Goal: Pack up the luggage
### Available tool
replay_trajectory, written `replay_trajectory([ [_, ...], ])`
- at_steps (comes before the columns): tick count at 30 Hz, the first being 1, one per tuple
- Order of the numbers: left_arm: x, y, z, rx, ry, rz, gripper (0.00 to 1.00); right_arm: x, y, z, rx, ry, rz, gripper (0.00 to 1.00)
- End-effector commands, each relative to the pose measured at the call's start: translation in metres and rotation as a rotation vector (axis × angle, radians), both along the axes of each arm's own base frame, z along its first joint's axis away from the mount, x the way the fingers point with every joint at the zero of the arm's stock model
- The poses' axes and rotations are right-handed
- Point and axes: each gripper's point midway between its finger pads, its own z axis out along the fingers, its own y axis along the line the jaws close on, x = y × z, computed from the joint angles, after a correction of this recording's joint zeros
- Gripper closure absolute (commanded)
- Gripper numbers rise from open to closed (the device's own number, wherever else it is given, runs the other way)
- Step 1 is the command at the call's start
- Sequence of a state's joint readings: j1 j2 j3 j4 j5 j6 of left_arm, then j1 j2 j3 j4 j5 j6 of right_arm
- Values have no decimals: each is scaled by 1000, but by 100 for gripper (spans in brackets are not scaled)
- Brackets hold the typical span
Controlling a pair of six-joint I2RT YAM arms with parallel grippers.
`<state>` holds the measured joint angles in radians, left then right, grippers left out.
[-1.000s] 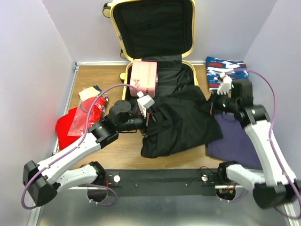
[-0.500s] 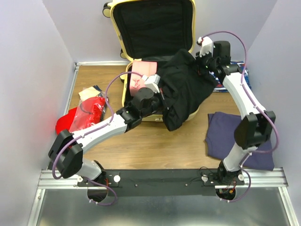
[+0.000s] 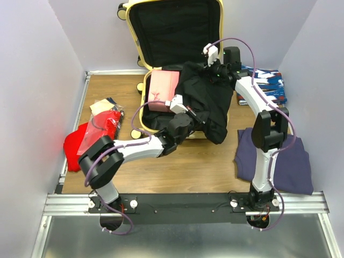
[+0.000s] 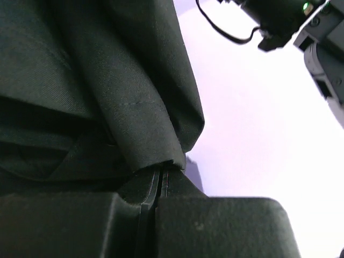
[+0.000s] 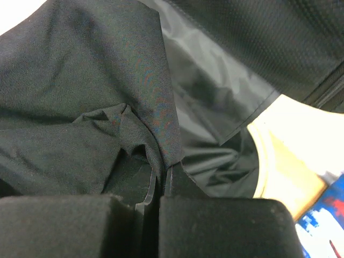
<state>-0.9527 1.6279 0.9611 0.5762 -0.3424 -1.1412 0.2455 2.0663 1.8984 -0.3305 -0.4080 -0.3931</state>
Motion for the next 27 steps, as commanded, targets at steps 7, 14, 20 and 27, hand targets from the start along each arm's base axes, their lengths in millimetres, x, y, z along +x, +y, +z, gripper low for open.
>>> replay_trajectory([
  [7, 29, -30, 2, -148, 19, 110, 100, 54, 32, 29, 6, -285, 121, 99],
  [14, 39, -36, -24, -101, 39, 146, 100, 54, 60, -4, 8, -285, 191, 99],
  [20, 35, -35, -44, -57, 79, 139, 100, 62, 62, -31, 1, -288, 182, 99],
  [27, 33, -18, -52, -1, 82, 162, 100, 66, 64, -45, 32, -265, 132, 99],
])
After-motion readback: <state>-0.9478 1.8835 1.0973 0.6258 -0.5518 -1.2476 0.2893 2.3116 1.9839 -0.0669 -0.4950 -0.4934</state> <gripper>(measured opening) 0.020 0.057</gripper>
